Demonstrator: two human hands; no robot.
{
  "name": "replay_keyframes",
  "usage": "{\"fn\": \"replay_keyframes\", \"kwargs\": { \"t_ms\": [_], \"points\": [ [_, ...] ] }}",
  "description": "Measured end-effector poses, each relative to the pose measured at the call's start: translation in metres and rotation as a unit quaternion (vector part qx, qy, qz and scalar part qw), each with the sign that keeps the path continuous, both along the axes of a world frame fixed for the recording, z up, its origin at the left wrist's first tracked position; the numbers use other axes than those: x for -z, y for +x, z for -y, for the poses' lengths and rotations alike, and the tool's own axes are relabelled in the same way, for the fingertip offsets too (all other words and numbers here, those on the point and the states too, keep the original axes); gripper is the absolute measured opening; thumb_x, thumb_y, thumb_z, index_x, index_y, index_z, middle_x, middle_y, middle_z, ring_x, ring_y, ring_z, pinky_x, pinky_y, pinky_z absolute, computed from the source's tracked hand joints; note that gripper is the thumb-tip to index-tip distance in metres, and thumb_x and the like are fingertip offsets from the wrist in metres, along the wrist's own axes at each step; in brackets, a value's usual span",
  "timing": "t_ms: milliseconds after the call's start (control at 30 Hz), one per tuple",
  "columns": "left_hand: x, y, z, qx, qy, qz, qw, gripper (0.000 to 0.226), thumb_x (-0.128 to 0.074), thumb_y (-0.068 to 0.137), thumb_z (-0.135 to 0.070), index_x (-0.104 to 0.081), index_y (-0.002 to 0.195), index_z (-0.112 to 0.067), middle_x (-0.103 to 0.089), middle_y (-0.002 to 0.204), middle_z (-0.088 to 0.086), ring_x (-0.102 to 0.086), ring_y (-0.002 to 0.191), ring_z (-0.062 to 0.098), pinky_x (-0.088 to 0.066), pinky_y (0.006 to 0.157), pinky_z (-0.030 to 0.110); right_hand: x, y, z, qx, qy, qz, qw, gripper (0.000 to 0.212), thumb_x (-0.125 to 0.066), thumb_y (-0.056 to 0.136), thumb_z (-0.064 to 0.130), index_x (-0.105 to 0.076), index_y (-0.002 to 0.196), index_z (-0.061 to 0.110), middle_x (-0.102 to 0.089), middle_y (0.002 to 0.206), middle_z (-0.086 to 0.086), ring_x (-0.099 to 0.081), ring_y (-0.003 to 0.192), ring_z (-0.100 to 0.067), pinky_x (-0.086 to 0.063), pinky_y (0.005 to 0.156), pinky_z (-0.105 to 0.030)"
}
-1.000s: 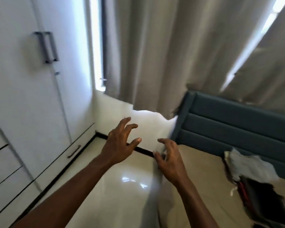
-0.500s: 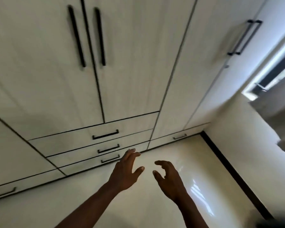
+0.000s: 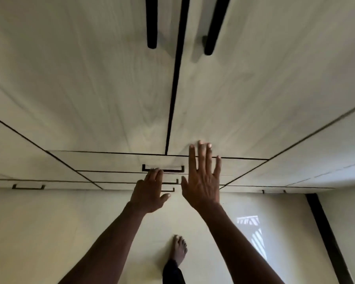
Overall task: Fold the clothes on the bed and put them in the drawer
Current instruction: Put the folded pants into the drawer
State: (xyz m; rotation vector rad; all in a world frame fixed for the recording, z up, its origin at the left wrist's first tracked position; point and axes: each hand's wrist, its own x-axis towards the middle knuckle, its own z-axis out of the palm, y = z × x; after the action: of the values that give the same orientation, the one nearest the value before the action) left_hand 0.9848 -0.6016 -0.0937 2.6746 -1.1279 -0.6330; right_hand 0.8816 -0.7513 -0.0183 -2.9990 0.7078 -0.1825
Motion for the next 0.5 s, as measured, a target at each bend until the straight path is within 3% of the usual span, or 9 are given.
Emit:
{"fn": "replay_keyframes", "kwargs": {
  "t_ms": [133,333,500],
  "points": [
    [0.031,0.014,0.014,-0.002,0.063,0.001,0.998,0.1,-0.05,0.096,-0.065,0.0,0.164,-0.012,0.0,0.173,0.005,0.0,0.159,0.024,-0.037,0.116,0.047,0.04,0.008,0.031,-0.051,-0.059,-0.025,0.997,0.106,-0.068,0.082,0.054,-0.011,0.164,0.019,0.014,0.168,-0.019,0.007,0.155,-0.044,-0.008,0.122,-0.066],
    [0.031,0.018,0.026,-0.041,0.064,-0.006,0.997,0.097,-0.062,0.089,-0.062,-0.016,0.16,-0.016,-0.025,0.163,0.001,-0.017,0.153,0.023,-0.045,0.11,0.044,0.065,0.018,0.043,-0.064,-0.067,-0.037,0.995,0.11,-0.067,0.08,0.062,-0.006,0.162,0.02,0.031,0.163,-0.015,0.023,0.151,-0.045,-0.002,0.123,-0.066],
    [0.028,0.004,0.024,-0.079,0.051,-0.034,0.995,0.097,-0.064,0.085,-0.065,-0.02,0.157,-0.017,-0.028,0.16,0.001,-0.017,0.154,0.024,-0.043,0.11,0.048,0.06,0.017,0.042,-0.061,-0.072,-0.056,0.994,0.116,-0.068,0.078,0.064,-0.003,0.163,0.019,0.033,0.162,-0.018,0.026,0.149,-0.047,0.002,0.123,-0.064]
  ]
}}
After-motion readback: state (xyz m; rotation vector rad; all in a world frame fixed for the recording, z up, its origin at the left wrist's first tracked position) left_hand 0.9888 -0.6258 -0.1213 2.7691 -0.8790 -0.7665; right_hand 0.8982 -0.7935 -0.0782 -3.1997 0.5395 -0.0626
